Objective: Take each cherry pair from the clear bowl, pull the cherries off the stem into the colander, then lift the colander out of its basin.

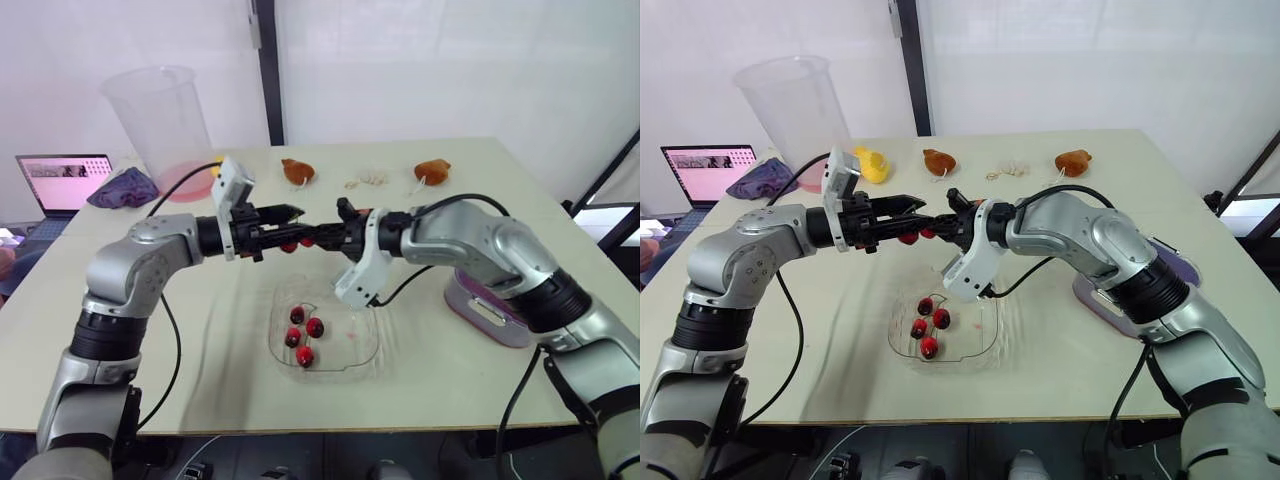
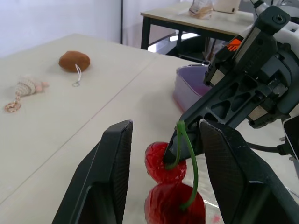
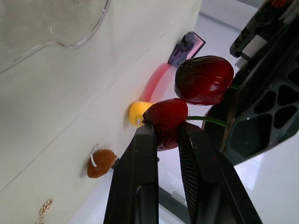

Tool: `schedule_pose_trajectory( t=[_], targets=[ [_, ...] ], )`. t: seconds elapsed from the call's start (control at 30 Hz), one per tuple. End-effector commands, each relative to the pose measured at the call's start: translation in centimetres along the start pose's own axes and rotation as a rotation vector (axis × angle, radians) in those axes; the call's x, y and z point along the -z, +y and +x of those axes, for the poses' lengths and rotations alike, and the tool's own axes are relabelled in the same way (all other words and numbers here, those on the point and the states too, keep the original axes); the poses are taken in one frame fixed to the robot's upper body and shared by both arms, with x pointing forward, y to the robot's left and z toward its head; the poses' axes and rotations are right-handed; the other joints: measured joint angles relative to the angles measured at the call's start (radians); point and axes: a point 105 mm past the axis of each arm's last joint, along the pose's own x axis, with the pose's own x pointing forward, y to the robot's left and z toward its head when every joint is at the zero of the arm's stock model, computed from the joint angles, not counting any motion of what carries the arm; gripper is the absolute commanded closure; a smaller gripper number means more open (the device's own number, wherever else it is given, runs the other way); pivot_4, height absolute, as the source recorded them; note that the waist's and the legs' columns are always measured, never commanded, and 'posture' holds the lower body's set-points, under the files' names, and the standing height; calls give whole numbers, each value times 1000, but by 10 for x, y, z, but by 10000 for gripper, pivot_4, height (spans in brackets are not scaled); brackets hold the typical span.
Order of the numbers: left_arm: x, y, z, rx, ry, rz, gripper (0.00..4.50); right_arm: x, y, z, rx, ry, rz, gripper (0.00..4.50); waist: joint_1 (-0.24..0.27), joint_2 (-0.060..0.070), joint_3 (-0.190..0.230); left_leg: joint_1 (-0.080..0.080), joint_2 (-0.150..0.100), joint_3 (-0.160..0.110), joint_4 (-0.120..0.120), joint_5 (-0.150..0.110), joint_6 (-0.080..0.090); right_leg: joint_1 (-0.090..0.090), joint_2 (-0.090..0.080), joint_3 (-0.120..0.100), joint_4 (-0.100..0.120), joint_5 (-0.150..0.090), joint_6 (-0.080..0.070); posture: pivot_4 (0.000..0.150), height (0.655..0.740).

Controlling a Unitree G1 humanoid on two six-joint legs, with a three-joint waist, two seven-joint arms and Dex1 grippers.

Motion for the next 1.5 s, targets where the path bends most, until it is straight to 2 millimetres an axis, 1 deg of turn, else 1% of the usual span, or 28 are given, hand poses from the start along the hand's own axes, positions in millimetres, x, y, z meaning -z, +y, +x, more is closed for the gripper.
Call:
schedule_pose_trajectory(
  t=[0.03,0.23,0.3,0.33,0.4,0.43,0.5,0.67,0.77,0.8,0.83,0.87,0.97,1.0,1.03,1.07,1.1,1.13,1.17,1.2,1.23,1.27,1.3,1.33,1.37,1.4,1.5],
  targets=[
    [-16,-4,-1,15,-27,56,22384,6,-9,-6,36,25,-9,38926,-1,0,0,0,0,0,0,0,0,0,0,0,0,0,0,1500,7400],
    [-18,-5,-1,25,-37,28,22384,7,-8,-5,27,25,-5,38926,-1,0,0,0,0,0,0,0,0,0,0,0,0,0,0,1500,7400],
    [-14,-6,-1,34,-5,29,27850,7,-9,-5,27,27,-4,38926,-1,0,0,0,0,0,0,0,0,0,0,0,0,0,0,1500,7400],
    [-12,-6,-1,36,6,29,31285,8,-9,-4,29,27,-3,38926,-1,0,0,0,0,0,0,0,0,0,0,0,0,0,0,1500,7400],
    [-13,-5,0,32,-1,27,41717,8,-10,-4,30,27,-3,38926,-1,0,0,0,0,0,0,0,0,0,0,0,0,0,0,1500,7400],
    [-16,-4,0,30,-14,20,44286,8,-9,-4,29,27,-3,38926,-1,0,0,0,0,0,0,0,0,0,0,0,0,0,0,1500,7400],
    [-19,-4,0,28,-20,23,44286,8,-9,-4,25,25,-5,38926,0,0,0,0,0,0,0,0,0,0,0,0,0,0,0,1500,7400],
    [-15,-4,-1,30,3,32,44286,6,-6,-5,11,10,15,38926,-1,0,0,0,0,0,0,0,0,0,0,0,0,0,0,1500,7400],
    [-15,-3,-1,28,2,32,45000,5,-6,-9,9,-2,67,29857,-2,0,0,0,0,0,0,0,0,0,0,0,0,0,0,1500,7400],
    [-14,-3,-1,27,3,32,45000,6,-7,-10,11,-2,75,24288,-1,0,0,0,0,0,0,0,0,0,0,0,0,0,0,1500,7400],
    [-14,-3,-1,25,7,36,45000,8,-8,-14,22,7,116,19850,-1,0,0,0,0,0,0,0,0,0,0,0,0,0,0,1500,7400],
    [-14,-2,-2,18,8,42,45000,10,-8,-20,34,8,181,15508,0,0,0,0,0,0,0,0,0,0,0,0,0,0,0,1500,7400],
    [-20,2,-3,1,-16,58,45000,13,5,-39,-9,1,458,652,5,0,0,0,1,-2,1,0,0,1,0,0,0,0,0,1500,7400],
    [-23,1,-4,5,-30,66,45000,18,12,-48,-28,8,654,261,6,0,0,0,1,-2,2,0,0,2,0,0,0,0,0,1500,7400],
    [-27,1,-4,13,-49,73,45000,19,13,-58,-6,-23,911,261,7,-1,0,0,1,-2,2,0,0,2,0,0,0,0,0,1500,7400],
    [-30,-1,-3,23,-63,78,45000,18,12,-66,18,-75,1161,261,6,-1,0,0,1,-2,2,0,0,2,0,0,0,0,0,1500,7400],
    [-31,-2,-3,32,-71,83,45000,15,10,-70,34,-123,1347,261,6,-1,0,0,1,-3,2,0,0,2,-1,0,0,0,0,1500,7400],
    [-34,-4,-3,46,-87,86,45000,19,3,-75,109,-179,1577,261,4,-1,0,0,2,-3,2,0,0,3,0,0,0,0,0,1500,7400],
    [-37,-7,-2,67,-103,86,45000,19,-1,-80,152,-239,1695,261,1,-1,0,0,2,-3,2,0,0,3,0,0,0,0,0,1500,7400],
    [-39,-9,-1,81,-115,85,45000,18,-4,-83,178,-278,1766,261,1,-1,0,0,3,-3,2,0,0,3,0,0,0,0,0,1500,7400],
    [-40,-11,-1,95,-122,87,45000,19,-1,-86,165,-313,1888,261,2,-1,0,0,3,-3,1,0,0,2,0,0,0,0,0,1500,7400],
    [-41,-12,-1,103,-124,88,45000,19,0,-87,147,-330,1961,261,3,-1,0,0,3,-3,1,0,0,2,0,0,0,0,0,1500,7400],
    [-41,-17,0,135,-133,77,45000,15,-5,-90,111,-436,2031,261,4,-1,0,0,3,-3,1,0,0,2,0,0,0,0,0,1500,7400],
    [-39,-21,1,165,-129,60,45000,19,-8,-93,133,-481,2113,261,5,-1,0,0,2,-3,1,0,0,2,-1,0,0,0,0,1500,7400],
    [-36,-25,1,194,-117,43,45000,25,-12,-94,192,-500,2153,261,5,-1,0,0,2,-3,1,0,0,2,-1,0,0,0,0,1500,7400],
    [-34,-30,2,222,-113,31,45000,25,-14,-92,214,-487,2144,261,5,0,0,0,2,-3,1,0,0,2,-1,0,0,0,0,1500,7400],
    [-31,-39,5,269,-123,6,45000,5,-14,-80,140,-444,2049,261,7,0,0,0,2,-3,1,0,0,2,-1,0,0,0,0,1500,7400]
  ],
)
